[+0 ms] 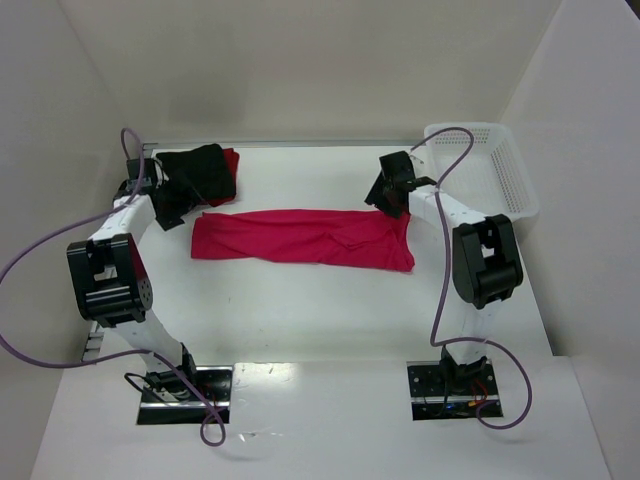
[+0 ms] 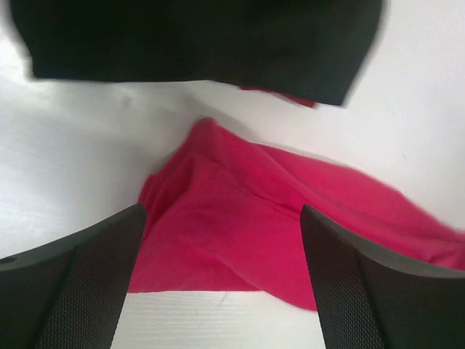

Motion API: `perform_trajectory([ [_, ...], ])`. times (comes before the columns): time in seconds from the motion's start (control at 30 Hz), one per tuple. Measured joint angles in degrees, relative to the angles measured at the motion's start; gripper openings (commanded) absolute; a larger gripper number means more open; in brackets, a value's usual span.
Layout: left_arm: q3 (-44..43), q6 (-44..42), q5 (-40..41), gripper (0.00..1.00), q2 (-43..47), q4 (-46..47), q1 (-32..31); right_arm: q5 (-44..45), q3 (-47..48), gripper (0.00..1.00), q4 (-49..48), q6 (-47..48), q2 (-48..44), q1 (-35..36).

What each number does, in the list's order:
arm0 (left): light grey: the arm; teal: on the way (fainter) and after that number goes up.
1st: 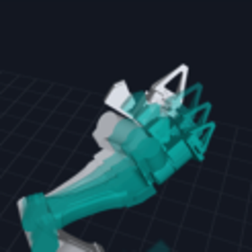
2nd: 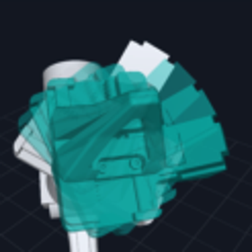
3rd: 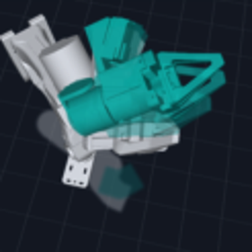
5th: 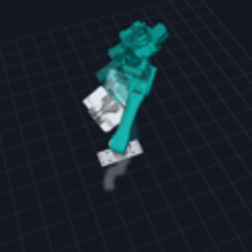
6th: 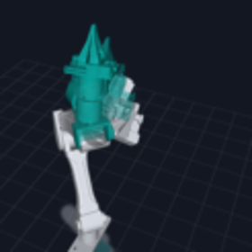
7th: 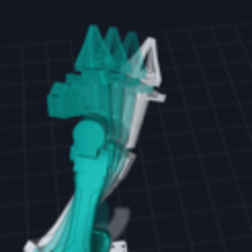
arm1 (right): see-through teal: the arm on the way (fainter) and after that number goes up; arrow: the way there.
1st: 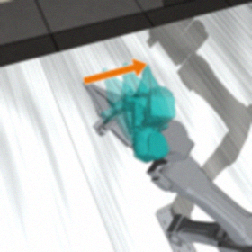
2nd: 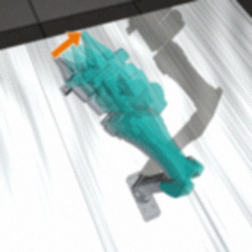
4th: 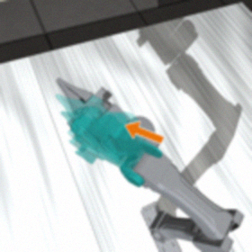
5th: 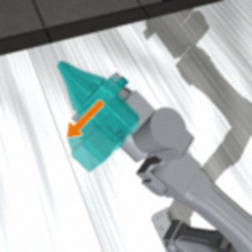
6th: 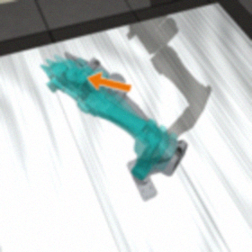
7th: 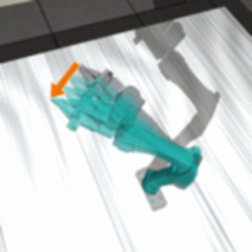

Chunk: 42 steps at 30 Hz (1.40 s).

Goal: Fold and stack the t-shirts
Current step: Fold the other side of the tshirt into a rectangle

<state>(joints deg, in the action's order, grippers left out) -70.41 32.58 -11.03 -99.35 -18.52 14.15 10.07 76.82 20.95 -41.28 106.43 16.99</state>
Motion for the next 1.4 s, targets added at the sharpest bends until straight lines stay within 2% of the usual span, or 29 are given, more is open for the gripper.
perform_trajectory([
  [0.03,-0.6,-1.2,-1.3,0.98,0.0,0.1,-0.3,0.0,0.0,0.71,0.0,0.4,0.0,0.0],
  [0.13,-3.1,-4.9,-6.3,0.98,0.0,-0.1,-3.1,0.0,0.0,0.78,0.4,1.6,-0.6,-0.1],
  [0.33,-11.4,-12.1,-16.4,0.98,-0.2,-1.1,-18.2,-0.5,-1.8,0.76,1.4,3.3,-5.3,-0.2],
  [0.47,-11.8,-12.9,-19.8,0.97,-0.8,-1.3,-28.2,-0.7,-4.3,0.73,2.0,3.7,-7.4,-0.5],
  [0.6,-8.8,-10.6,-21.7,0.94,-2.2,0.5,-32.5,-1.1,-7.6,0.72,2.4,3.7,-7.6,-1.2],
  [0.73,-2.3,-5.0,-19.9,0.92,-3.0,4.8,-35.9,-2.0,-11.3,0.72,2.6,3.9,-8.4,-1.4],
  [0.8,-0.3,-2.0,-17.7,0.92,-4.2,7.3,-38.6,-2.6,-12.1,0.69,2.6,4.3,-8.7,-1.8],
  [1.03,-0.8,5.8,-13.0,0.86,-10.1,15.0,-46.6,-4.7,-14.6,0.67,2.1,4.9,-11.1,-4.9],
  [1.4,-1.6,14.9,-6.2,0.84,-12.7,23.6,-47.0,-8.4,-15.0,0.64,-1.1,5.3,-13.0,-5.0],
])
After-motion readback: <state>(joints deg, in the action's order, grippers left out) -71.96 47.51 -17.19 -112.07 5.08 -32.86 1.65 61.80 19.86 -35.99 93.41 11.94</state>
